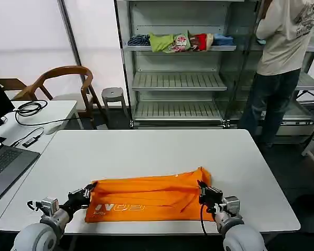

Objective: Fold and organize the clothes.

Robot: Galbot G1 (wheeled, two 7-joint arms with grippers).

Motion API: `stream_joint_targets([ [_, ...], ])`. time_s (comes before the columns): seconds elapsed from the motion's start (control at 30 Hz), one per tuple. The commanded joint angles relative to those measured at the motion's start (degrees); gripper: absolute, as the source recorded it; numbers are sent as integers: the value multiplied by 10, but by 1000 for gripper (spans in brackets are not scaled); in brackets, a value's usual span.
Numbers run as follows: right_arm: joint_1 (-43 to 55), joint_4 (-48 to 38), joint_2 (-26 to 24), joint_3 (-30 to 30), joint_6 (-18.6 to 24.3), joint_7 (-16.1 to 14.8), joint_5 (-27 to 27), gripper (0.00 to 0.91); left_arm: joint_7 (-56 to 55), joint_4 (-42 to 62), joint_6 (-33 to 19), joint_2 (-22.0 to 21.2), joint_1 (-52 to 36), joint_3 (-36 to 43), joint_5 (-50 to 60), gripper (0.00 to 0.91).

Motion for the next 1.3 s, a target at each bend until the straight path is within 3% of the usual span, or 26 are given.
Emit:
stream_joint_targets([
  [0.03, -9, -1, 2, 2, 1, 2, -1, 0, 0, -1, 14, 1, 4, 4, 0, 30],
  [0.37, -15, -14, 5, 4, 8, 0, -10, 0, -3, -4, 37, 5, 4, 6, 8, 60],
  [0.4, -17, -15, 6, 4, 8, 0, -11, 0, -2, -2, 36, 5, 4, 8, 16, 373],
  [0.43, -17, -15, 7, 3, 9, 0, -12, 0, -1, -1, 36, 4, 3, 9, 22, 907],
  [0.47, -18, -19, 8, 1, 11, 2, -18, 0, -1, 1, 37, 4, 1, 10, 27, 907],
  [0.53, -21, -20, 8, -1, 11, 3, -21, 907, -1, 0, 37, 2, -2, 11, 29, 907],
  [0.83, -46, 15, 3, 10, -1, 5, -17, 907, -20, -25, 39, 2, -5, -7, 18, 907],
  [1.3, -98, 77, -11, 118, 8, -18, -23, 907, -190, -103, 17, -19, 47, 38, 3, 907],
])
